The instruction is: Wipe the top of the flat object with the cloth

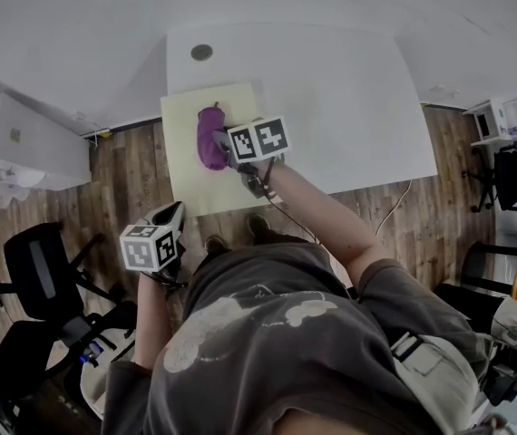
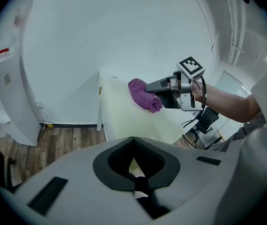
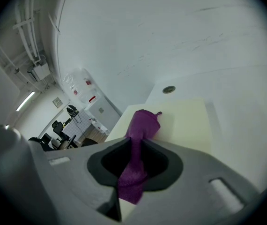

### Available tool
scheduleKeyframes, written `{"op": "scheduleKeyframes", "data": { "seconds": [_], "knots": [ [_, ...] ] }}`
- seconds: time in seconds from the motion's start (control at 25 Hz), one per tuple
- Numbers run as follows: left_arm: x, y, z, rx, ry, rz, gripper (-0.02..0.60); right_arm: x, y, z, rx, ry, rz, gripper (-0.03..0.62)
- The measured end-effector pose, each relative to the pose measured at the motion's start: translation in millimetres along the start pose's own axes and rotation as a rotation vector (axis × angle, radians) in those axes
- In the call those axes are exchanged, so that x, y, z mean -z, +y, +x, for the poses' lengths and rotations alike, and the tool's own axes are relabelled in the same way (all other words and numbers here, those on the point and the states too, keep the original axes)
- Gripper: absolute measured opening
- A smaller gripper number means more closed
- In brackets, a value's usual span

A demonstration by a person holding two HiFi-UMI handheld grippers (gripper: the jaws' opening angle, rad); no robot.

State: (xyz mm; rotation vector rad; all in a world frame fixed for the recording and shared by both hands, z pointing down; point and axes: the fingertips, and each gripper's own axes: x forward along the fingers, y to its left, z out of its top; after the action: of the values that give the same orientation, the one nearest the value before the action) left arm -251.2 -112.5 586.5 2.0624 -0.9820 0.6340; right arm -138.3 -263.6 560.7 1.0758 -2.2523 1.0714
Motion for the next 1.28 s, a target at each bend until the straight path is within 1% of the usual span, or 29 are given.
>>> {"op": "scheduleKeyframes", "data": {
  "seconds": [0.48, 0.8, 1.04, 1.16, 1.28],
  "knots": [
    [0.6, 1.3, 1.3, 0.002, 0.007, 0.012, -0.005, 13.2, -54.1, -43.1, 0.094, -0.064, 0.06, 0.066],
    [1.1, 1.5, 1.9, 0.015, 0.018, 0.026, -0.005, 17.7, -76.7, -61.6, 0.151, -0.096, 0.112, 0.066],
    [1.5, 1.5, 1.1, 0.021, 0.026, 0.034, -0.005, 16.3, -76.9, -67.2, 0.177, -0.104, 0.121, 0.066],
    [1.5, 1.4, 0.7, 0.029, 0.024, 0.03, -0.005, 12.6, -65.4, -69.2, 0.165, -0.116, 0.119, 0.066],
    [2.0, 1.8, -0.3, 0.041, 0.029, 0.038, -0.005, 10.1, -44.6, -67.8, 0.14, -0.12, 0.099, 0.066]
  ]
}}
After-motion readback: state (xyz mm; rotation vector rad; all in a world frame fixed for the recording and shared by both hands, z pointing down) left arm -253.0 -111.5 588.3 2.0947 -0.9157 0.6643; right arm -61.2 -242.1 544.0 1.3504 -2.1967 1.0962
